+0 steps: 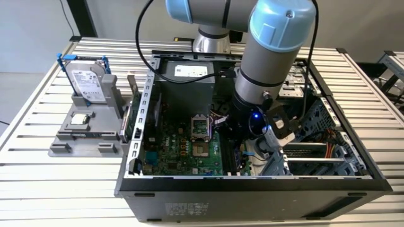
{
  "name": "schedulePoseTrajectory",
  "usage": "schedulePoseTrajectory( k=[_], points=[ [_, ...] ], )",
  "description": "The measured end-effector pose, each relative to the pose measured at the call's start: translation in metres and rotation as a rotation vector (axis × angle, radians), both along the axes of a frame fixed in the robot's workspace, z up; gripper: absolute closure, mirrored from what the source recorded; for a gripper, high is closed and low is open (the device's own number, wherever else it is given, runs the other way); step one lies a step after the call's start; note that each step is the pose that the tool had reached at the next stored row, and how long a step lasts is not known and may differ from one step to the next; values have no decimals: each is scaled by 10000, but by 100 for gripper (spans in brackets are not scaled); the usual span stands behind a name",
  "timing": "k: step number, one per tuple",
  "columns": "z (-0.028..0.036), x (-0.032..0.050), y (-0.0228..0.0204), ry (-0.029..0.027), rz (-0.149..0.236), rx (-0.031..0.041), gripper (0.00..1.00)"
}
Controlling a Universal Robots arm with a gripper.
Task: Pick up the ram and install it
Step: 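Insert the ram into the slot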
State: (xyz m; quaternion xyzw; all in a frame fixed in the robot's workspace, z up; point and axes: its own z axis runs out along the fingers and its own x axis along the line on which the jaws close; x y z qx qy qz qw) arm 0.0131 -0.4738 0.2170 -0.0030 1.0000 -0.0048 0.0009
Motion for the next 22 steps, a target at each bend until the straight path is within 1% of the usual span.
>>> schedulePoseTrajectory(
  k=[3, 12, 17, 22],
  points=[
    [-2, 0, -1, 2, -1, -4, 100],
    [-9, 0, 0, 2, -519, -4, 100],
    [-15, 0, 2, 1, -587, -9, 100],
    [-28, 0, 8, 1, -605, -40, 100]
  ],
)
